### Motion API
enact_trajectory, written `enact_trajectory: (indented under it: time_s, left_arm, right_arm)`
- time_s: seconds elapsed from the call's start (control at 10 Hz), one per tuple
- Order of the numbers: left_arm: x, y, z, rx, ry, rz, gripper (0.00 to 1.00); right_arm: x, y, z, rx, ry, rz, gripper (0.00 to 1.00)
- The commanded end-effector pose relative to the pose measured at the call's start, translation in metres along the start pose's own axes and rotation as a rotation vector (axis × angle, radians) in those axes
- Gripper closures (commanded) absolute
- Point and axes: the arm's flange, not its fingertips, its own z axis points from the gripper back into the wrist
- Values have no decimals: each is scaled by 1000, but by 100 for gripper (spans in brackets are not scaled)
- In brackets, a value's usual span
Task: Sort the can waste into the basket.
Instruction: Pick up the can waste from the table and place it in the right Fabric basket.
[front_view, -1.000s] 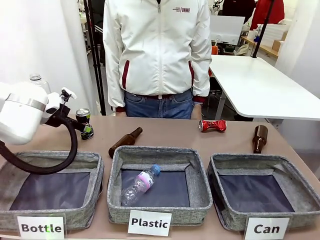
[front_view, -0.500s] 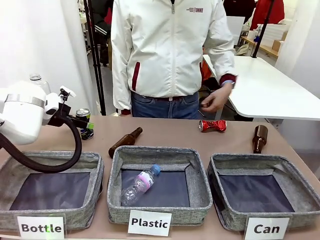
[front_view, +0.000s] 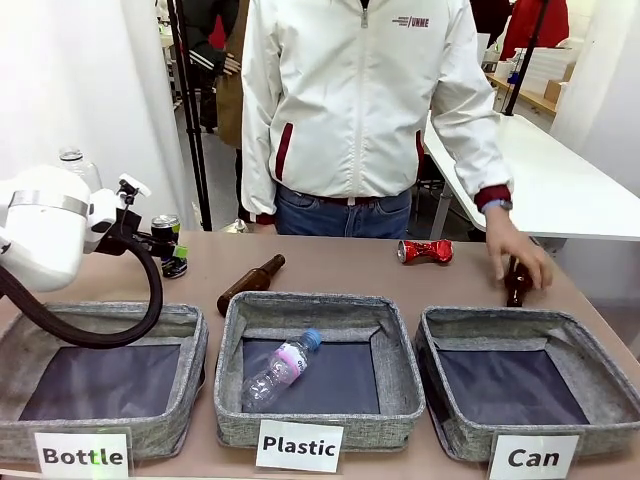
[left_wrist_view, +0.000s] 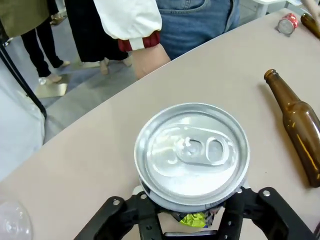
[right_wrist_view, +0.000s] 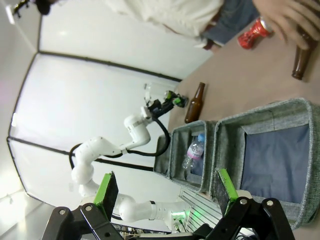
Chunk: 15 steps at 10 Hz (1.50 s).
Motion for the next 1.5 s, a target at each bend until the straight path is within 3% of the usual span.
enact_trajectory:
  time_s: [0.0, 0.1, 0.2, 0.5, 0.9, 1.1, 1.3, 1.4]
  left_arm:
    - [-3, 2, -1, 2, -36, -15, 100]
    - [-2, 1, 0, -13, -36, 1, 95]
    - [-2, 0, 2, -15, -44, -7, 100]
    - [1, -14, 26, -76, -66, -14, 100]
    - [-3, -82, 166, -452, 28, -123, 100]
    - [-22, -107, 237, -573, 140, -212, 100]
    - [-41, -121, 295, -672, 152, -371, 100]
    - [-44, -122, 310, -696, 59, -393, 100]
  right_arm:
    - [5, 1, 0, 23, -16, 28, 0]
    - [5, 1, 0, 23, -16, 28, 0]
    - [5, 1, 0, 23, -16, 28, 0]
    - [5, 1, 0, 23, -16, 28, 0]
    - [5, 1, 0, 23, -16, 28, 0]
    - [5, 1, 0, 23, -16, 28, 0]
    - [5, 1, 0, 23, -16, 28, 0]
    - [5, 1, 0, 23, -16, 28, 0]
